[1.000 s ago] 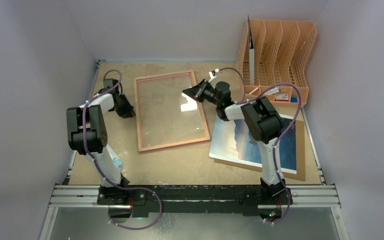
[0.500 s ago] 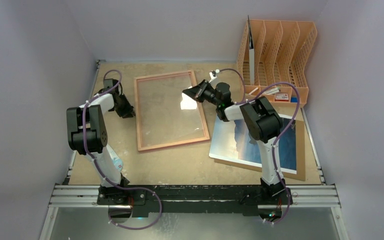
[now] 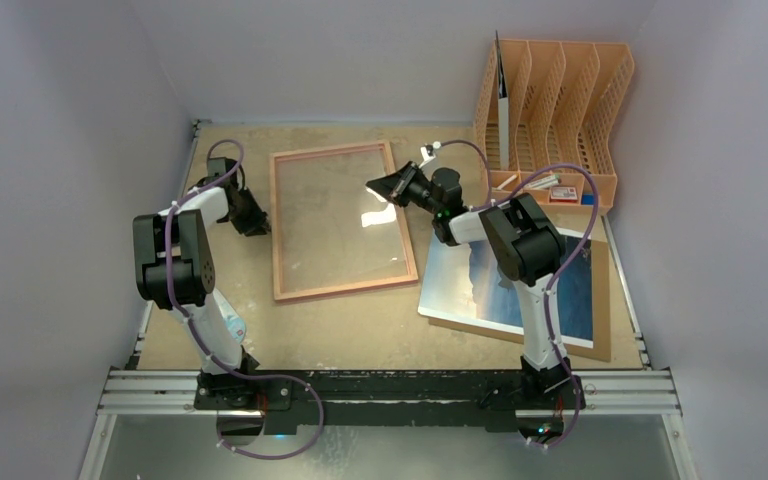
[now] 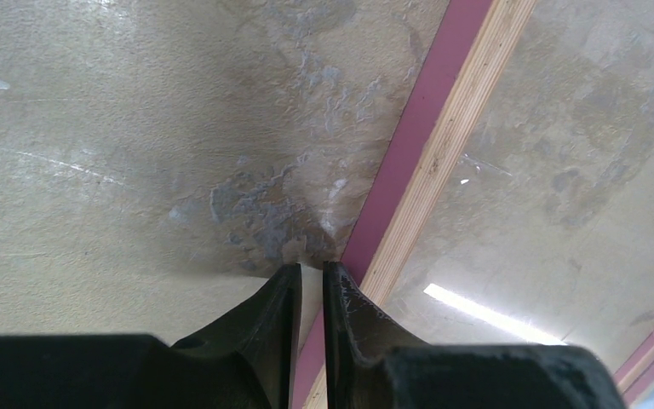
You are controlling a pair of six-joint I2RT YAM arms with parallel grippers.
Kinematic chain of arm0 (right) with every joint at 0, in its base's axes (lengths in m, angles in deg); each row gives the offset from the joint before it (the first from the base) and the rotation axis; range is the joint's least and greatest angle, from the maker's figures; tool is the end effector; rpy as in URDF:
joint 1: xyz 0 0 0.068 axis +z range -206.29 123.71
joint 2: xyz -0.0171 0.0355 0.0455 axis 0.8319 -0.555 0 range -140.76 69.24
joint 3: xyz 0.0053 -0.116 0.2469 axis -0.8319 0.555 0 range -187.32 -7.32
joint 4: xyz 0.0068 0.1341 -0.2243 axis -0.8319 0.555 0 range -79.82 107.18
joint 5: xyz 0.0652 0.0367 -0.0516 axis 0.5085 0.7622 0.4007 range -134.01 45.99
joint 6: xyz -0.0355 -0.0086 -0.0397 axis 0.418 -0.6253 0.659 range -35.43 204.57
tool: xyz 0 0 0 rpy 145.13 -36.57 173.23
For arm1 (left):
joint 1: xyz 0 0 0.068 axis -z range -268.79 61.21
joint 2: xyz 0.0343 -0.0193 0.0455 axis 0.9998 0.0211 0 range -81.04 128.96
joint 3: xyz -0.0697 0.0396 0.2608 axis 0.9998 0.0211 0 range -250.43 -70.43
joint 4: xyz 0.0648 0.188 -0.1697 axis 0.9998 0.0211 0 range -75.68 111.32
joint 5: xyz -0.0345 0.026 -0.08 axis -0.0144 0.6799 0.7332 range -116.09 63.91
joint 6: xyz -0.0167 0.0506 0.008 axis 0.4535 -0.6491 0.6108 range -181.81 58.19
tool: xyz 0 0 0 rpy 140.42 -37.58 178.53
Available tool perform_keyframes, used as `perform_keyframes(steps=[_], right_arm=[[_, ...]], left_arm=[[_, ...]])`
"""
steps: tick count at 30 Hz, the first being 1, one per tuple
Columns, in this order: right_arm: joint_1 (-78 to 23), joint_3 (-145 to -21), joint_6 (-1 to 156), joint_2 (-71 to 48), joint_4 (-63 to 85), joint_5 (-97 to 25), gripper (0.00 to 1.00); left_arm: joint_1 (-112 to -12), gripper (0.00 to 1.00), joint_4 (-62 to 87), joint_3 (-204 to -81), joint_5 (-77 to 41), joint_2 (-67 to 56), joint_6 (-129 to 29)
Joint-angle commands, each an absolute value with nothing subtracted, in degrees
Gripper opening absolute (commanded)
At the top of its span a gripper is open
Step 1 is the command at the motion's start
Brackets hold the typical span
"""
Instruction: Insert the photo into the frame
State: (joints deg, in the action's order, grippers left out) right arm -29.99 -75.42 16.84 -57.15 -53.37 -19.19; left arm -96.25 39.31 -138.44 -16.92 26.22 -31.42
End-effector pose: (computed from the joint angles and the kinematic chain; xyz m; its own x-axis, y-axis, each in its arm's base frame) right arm 0.4079 0.2183 0.1589 -0.6878 0.5970 -0.4130 -0.3705 0.2006 0.9069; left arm 0.3710 0.0427 0.1588 -0.7402 -0.6007 -0.3022 -0.5031 0.7929 -0.3437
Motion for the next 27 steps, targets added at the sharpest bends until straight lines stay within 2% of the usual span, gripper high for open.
perform_keyframes(steps=[1,11,15,27], right_arm=[[-29.1,-76.4,20.6,-57.0,-57.2,-21.5,0.0],[-29.3,-74.4,20.6,-56.4,-63.7,-19.2,0.0],[-29.3,-73.9,19.5,-56.6,-63.9,-19.1,0.0],[-30.1,-71.9,16.2,-56.4,-64.9,-19.7,0.0]], left_arm=[[-94.9,0.2,41.4,-139.5,-14.3,24.7,-32.1],[-94.9,0.38,36.3,-137.0,-10.0,18.5,-30.7],[-94.9,0.41,35.6,-136.2,-8.5,20.5,-30.7],[-94.9,0.26,41.2,-137.5,-19.1,22.7,-31.5]])
